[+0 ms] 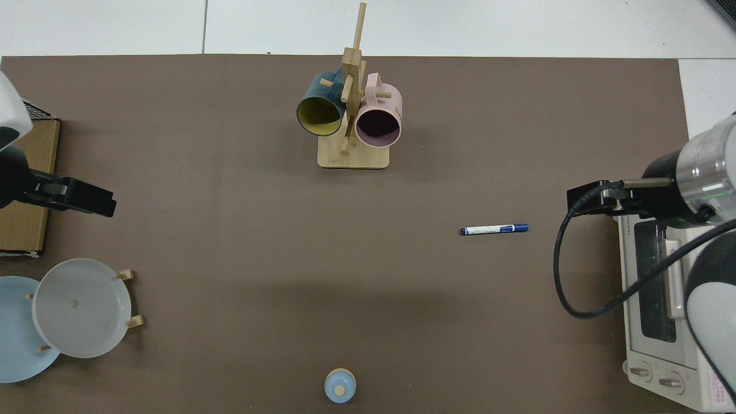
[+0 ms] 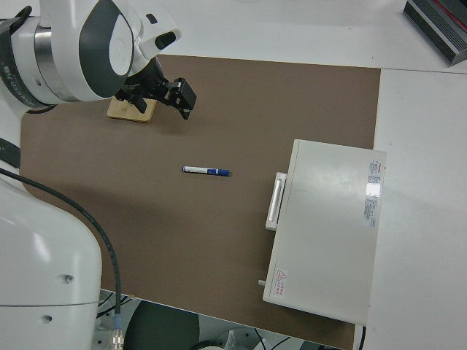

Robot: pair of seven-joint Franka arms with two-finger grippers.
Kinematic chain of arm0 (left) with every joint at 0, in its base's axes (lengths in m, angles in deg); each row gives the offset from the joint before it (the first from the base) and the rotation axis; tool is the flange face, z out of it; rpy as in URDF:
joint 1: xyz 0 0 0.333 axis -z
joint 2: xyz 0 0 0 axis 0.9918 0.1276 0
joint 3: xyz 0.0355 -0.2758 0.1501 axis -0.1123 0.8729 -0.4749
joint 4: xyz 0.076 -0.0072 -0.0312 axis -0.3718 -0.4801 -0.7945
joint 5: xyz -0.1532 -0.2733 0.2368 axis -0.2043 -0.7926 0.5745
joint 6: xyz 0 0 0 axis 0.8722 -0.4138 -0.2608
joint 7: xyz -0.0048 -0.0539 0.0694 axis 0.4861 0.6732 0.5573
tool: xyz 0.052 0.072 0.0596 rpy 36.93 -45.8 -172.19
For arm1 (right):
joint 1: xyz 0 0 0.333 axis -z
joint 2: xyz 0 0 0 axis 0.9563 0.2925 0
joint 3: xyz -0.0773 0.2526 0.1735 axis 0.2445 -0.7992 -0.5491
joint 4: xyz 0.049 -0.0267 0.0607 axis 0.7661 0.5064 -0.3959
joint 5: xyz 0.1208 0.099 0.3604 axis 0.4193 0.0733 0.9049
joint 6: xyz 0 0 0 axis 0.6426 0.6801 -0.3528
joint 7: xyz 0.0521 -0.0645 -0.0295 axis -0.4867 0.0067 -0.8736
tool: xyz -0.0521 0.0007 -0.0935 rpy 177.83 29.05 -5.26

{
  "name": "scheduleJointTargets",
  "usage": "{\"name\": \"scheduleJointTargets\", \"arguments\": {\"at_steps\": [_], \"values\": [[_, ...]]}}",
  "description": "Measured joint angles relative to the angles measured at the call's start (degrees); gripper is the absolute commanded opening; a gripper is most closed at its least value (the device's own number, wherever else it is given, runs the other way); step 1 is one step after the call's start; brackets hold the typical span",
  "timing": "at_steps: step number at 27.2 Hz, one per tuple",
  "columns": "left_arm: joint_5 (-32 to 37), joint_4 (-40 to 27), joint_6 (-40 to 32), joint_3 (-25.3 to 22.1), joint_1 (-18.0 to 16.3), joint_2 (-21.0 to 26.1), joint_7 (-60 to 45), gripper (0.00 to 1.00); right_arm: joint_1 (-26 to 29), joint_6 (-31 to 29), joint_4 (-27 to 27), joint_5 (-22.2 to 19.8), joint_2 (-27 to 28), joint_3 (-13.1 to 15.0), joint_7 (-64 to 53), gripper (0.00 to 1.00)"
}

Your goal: Put markers into pen holder

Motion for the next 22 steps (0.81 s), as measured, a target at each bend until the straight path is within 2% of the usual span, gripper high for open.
{"name": "scheduleJointTargets", "arguments": {"at_steps": [22], "values": [[-0.03, -0.07, 0.88, -0.48, -0.14, 0.00, 0.09, 1.00, 0.00, -0.84, 2.16, 0.13, -0.80, 0.01, 3.26, 1.00]]}}
